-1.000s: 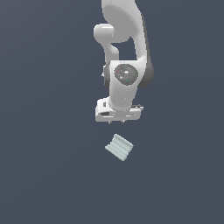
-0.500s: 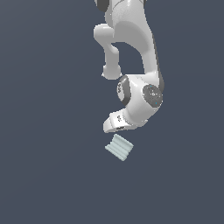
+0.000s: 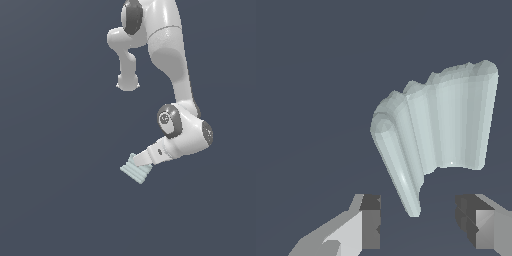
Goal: Pick up the object and move it to a goal position.
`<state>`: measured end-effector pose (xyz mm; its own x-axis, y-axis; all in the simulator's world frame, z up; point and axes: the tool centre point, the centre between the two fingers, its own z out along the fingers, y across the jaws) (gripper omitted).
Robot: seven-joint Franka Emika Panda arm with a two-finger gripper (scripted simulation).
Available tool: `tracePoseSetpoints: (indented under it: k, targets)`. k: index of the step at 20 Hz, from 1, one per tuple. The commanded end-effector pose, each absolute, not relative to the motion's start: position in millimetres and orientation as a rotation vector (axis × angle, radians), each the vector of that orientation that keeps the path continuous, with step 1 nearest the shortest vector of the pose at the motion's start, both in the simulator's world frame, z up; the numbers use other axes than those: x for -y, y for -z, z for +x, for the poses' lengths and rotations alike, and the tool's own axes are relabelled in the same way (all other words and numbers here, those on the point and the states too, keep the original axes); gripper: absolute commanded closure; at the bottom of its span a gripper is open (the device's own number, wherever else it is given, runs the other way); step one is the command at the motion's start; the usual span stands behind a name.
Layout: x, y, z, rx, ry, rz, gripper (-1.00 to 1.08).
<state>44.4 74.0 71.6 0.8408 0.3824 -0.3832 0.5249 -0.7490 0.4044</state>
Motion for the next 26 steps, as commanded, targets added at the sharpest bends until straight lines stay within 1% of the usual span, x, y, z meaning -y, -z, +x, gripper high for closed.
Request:
tracePoseSetpoints:
  k: [1,15,21,26]
  targets:
    - [-82.2,-65.0,51.1,-0.710,0.390,2.414,-0.20]
    - [-115.7,-50.8,70.0,-0.809,0.390,2.097,-0.20]
    - [-117.4,-49.8,70.1,-0.813,0.390,2.087,-0.20]
    - [-105.7,-41.3,70.5,-0.813,0.390,2.084,-0.20]
